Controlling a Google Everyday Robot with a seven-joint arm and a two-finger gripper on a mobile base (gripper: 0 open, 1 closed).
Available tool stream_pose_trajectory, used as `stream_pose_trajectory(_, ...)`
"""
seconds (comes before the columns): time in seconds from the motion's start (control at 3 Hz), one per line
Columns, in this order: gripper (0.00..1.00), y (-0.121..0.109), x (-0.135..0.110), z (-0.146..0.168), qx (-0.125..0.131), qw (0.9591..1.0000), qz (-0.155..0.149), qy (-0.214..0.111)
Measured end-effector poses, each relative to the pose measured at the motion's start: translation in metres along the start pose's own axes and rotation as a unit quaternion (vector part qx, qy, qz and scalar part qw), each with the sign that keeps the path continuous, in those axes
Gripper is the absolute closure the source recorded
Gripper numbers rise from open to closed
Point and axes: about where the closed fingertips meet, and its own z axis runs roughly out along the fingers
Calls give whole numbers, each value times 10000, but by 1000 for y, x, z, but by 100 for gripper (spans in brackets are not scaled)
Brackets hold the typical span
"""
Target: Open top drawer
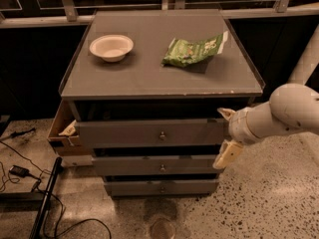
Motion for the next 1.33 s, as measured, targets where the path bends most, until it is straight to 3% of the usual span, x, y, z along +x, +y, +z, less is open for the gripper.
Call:
stream_pose_trajectory(1.0, 0, -25, -16, 56, -223, 9991, -332, 125)
stream_pose_trajectory(1.33, 0, -38, -22, 94, -435, 9971, -535, 330)
